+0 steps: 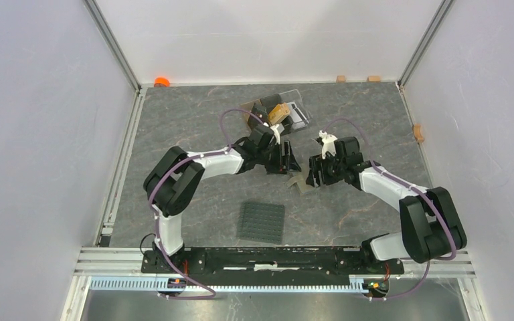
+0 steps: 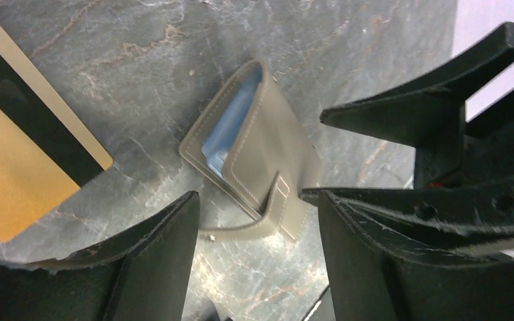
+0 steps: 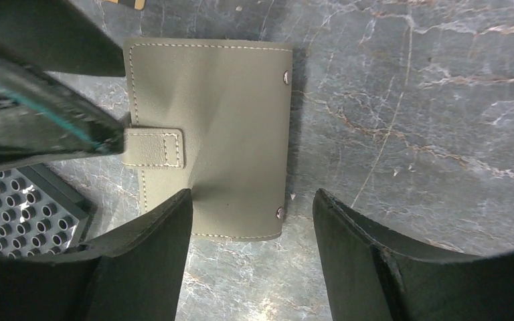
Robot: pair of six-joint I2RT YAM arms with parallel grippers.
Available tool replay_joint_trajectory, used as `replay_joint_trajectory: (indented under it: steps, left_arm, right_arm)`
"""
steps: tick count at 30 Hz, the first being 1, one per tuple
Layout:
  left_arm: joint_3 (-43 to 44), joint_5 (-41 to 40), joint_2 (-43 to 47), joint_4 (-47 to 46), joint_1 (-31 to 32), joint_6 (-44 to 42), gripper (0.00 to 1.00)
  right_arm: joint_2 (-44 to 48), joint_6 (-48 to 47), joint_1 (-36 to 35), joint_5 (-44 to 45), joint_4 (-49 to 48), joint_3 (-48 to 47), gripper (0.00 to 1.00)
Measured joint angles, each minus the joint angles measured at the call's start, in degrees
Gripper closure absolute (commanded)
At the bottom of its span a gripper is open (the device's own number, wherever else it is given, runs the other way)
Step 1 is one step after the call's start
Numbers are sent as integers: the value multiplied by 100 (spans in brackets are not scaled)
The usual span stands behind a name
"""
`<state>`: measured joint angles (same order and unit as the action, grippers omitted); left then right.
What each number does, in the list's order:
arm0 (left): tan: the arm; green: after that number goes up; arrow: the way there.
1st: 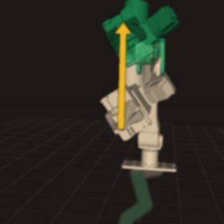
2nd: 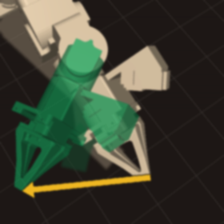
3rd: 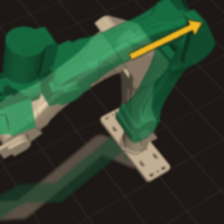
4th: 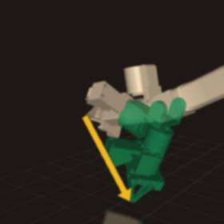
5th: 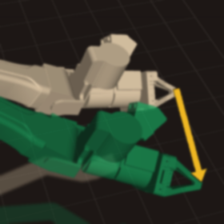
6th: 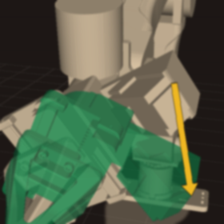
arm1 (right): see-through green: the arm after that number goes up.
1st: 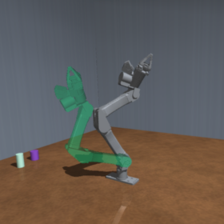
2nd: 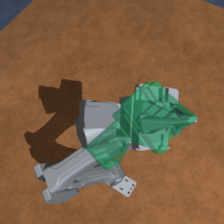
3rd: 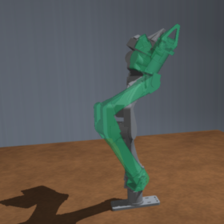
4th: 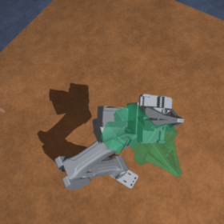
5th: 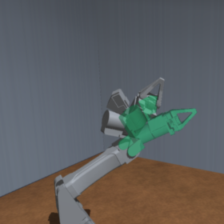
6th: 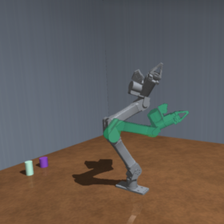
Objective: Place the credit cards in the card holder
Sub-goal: Close the card holder at the center of the board.
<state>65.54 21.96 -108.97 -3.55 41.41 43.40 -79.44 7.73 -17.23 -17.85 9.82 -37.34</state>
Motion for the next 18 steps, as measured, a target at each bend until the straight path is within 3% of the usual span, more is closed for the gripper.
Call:
replay_joint_trajectory:
  steps: [11, 18]
  left_arm:
    - [474, -170, -586, 710, 127, -638, 62]
    - [442, -197, -590, 782, 146, -946, 65]
  right_arm:
    - [-262, 208, 114, -299, -197, 146, 34]
    - [-264, 505, 546, -1023, -809, 483, 36]
